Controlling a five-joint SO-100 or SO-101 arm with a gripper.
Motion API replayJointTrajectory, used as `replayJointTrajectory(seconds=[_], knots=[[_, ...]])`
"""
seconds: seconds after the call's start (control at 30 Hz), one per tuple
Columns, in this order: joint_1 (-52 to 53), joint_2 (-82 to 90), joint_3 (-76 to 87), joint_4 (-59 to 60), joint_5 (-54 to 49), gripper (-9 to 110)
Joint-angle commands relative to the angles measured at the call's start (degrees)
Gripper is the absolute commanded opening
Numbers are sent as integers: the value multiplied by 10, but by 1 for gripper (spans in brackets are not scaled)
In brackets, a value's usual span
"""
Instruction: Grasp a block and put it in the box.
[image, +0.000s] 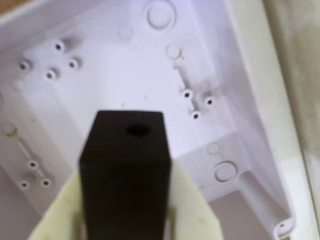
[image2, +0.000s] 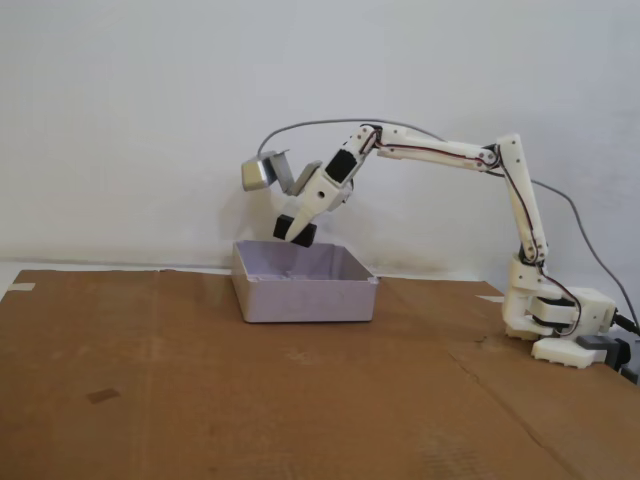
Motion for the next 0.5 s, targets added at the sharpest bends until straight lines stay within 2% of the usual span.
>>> replayJointTrajectory(seconds=[0.0,0.47], knots=[[2,107,-4,-12,-4,0],[-6,107,62,-13,-4,0]])
